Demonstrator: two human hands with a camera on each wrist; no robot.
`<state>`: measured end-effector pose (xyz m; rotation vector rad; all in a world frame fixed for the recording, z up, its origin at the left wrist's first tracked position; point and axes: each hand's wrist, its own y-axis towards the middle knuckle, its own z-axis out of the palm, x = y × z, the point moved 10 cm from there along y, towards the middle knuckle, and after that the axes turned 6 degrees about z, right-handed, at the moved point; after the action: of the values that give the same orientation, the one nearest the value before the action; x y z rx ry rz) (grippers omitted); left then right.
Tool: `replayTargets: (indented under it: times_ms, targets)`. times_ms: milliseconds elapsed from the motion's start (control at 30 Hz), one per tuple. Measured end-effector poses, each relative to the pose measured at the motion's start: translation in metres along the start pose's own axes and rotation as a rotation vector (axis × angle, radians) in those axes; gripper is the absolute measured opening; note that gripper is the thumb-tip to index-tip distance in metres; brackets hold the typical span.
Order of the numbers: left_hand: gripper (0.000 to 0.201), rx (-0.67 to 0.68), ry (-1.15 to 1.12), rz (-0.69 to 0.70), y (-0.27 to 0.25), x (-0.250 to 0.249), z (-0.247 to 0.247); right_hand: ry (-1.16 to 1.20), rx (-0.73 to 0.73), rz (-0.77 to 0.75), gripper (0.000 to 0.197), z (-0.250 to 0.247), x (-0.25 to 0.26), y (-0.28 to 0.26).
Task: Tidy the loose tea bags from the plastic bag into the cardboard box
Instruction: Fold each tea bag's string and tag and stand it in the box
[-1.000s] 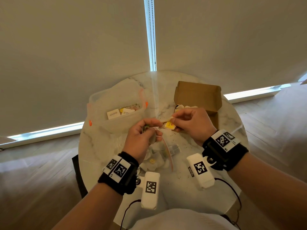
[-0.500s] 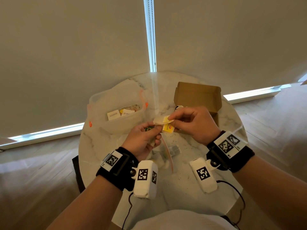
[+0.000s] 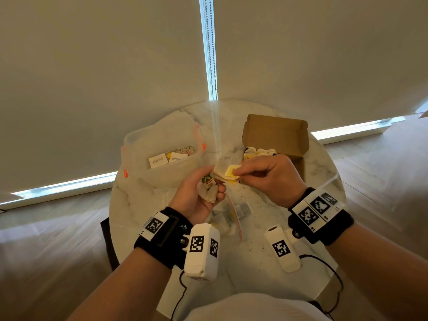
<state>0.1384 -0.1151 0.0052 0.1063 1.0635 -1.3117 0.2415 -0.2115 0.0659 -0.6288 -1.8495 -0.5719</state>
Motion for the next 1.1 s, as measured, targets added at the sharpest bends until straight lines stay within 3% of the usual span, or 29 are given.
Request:
replayTargets:
  times_ms: [167, 267, 333, 467, 567, 733, 867, 1000, 1100]
  targets:
    - [0.024, -0.079, 0.127, 0.1, 0.004, -0.003, -0.01, -0.054, 0.012, -0.033, 0.024, 0.003, 0.004, -0.001]
    - [0.03, -0.087, 0.124, 0.118, 0.006, -0.004, -0.008, 0.191, -0.044, 0.192, 0.03, 0.004, -0.015, 0.001]
    - [0.034, -0.087, 0.117, 0.128, 0.007, -0.004, -0.005, 0.211, -0.092, 0.301, 0.029, 0.007, -0.03, 0.0]
    - [0.04, -0.126, 0.11, 0.118, 0.013, -0.001, -0.008, 0.189, -0.15, 0.379, 0.009, 0.005, -0.047, 0.0]
    - [0.035, -0.157, 0.114, 0.089, 0.018, 0.002, -0.012, 0.242, -0.216, 0.413, 0.005, -0.01, -0.059, 0.005]
    - [0.025, -0.188, 0.093, 0.039, 0.029, 0.004, -0.019, 0.009, -0.243, 0.426, 0.012, -0.063, -0.091, 0.027]
    - [0.024, -0.199, 0.109, 0.014, 0.037, 0.005, -0.021, -0.381, -0.25, 0.498, 0.009, -0.104, -0.146, 0.048]
    - [0.02, -0.214, 0.14, -0.003, 0.045, 0.005, -0.023, -0.741, -0.02, 0.682, 0.023, -0.098, -0.215, 0.053]
    - [0.021, -0.225, 0.168, -0.012, 0.052, 0.007, -0.026, -0.857, 0.173, 0.691, 0.025, -0.075, -0.243, 0.055]
